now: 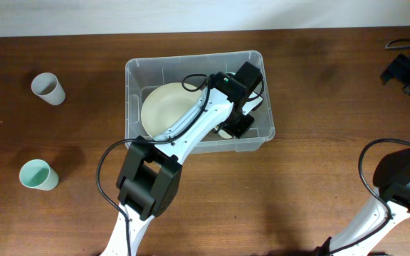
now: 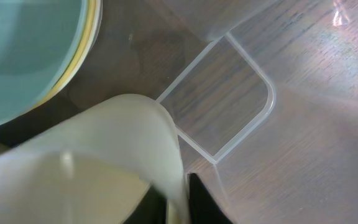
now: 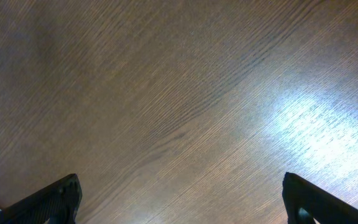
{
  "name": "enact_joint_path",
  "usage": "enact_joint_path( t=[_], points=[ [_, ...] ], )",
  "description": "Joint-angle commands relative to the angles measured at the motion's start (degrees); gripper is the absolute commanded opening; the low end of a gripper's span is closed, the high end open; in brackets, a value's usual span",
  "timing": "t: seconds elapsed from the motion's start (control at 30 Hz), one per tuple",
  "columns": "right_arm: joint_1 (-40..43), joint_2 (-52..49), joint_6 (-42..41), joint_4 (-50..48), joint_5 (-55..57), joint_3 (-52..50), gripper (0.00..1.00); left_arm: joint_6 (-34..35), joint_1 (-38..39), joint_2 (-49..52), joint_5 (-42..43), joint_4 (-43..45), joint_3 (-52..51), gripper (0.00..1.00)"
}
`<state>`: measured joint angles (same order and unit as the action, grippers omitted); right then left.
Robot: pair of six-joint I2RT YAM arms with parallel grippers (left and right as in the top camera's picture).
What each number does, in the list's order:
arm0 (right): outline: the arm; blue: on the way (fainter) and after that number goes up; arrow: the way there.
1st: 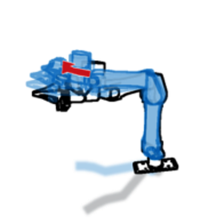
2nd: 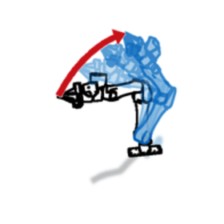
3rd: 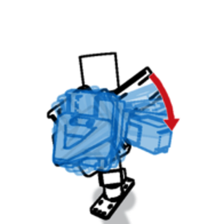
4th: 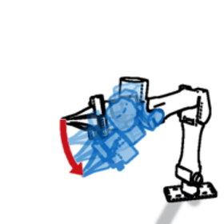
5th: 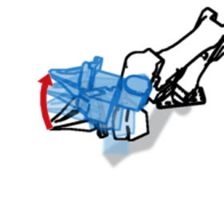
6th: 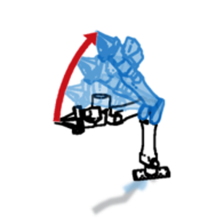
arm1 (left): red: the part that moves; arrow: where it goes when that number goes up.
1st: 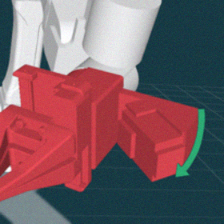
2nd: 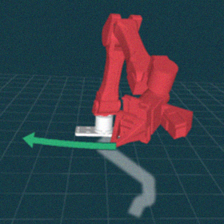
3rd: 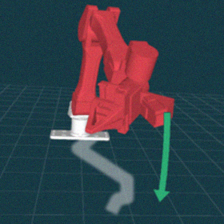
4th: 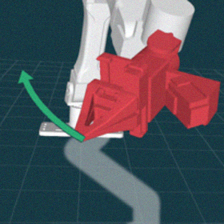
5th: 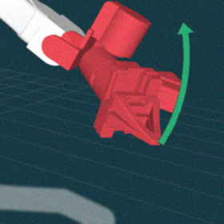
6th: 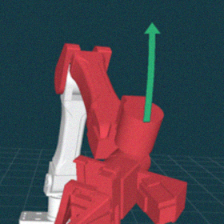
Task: Pack container
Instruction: 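Move the left gripper to the grey cup and grasp its rim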
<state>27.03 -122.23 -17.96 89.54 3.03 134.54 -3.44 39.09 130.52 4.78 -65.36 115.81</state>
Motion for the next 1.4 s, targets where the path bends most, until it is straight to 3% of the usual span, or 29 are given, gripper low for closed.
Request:
enact_joint_path(
  t=[0.0,0.23,0.37,0.57,0.67,0.77,0.8,0.9,1.0,1.17,1.37],
  points=[
    [0.37,-0.17,-0.04,-0.02,0.66,-0.24,0.99,-0.57,-0.13,0.13,0.98,-0.04,-0.28,0.18],
    [0.37,-0.17,-0.04,-0.02,0.66,-0.24,0.99,-0.57,-0.15,0.13,-0.42,0.15,0.37,0.3],
    [0.37,-0.17,-0.04,-0.02,0.66,-0.24,0.99,-0.59,-0.15,0.07,-1.62,-0.48,3.96,0.31],
    [0.37,-0.17,-0.04,-0.02,0.66,-0.24,0.99,-0.98,-0.92,0.07,-4.28,-4.0,13.9,0.53],
    [0.37,-0.17,-0.04,-0.02,0.66,-0.24,0.99,-0.96,-1.75,0.07,-6.62,-7.17,19.82,0.58],
    [0.37,-0.17,-0.04,-0.02,0.66,-0.24,0.99,-0.96,-3.08,0.07,-9.33,-10.71,26.4,0.77],
    [0.37,-0.17,-0.04,-0.02,0.66,-0.24,0.99,-0.92,-4.66,0.0,-13.42,-13.44,31.45,0.99],
    [0.37,-0.17,-0.04,-0.02,0.66,-0.24,0.99,2.01,-8.74,-0.04,-18.78,-17.73,38.84,0.99],
    [0.37,-0.17,-0.04,-0.02,0.66,-0.24,0.99,7.98,-16.87,-0.04,-18.93,-22.77,45.16,0.99],
    [0.37,-0.17,-0.04,-0.02,0.66,-0.24,0.99,17.81,-29.46,0.0,-15.34,-29.05,45.59,0.99],
    [0.37,-0.17,-0.04,-0.02,0.66,-0.24,0.99,21.84,-42.71,0.02,-13.11,-31.12,45.35,0.99]
  ],
)
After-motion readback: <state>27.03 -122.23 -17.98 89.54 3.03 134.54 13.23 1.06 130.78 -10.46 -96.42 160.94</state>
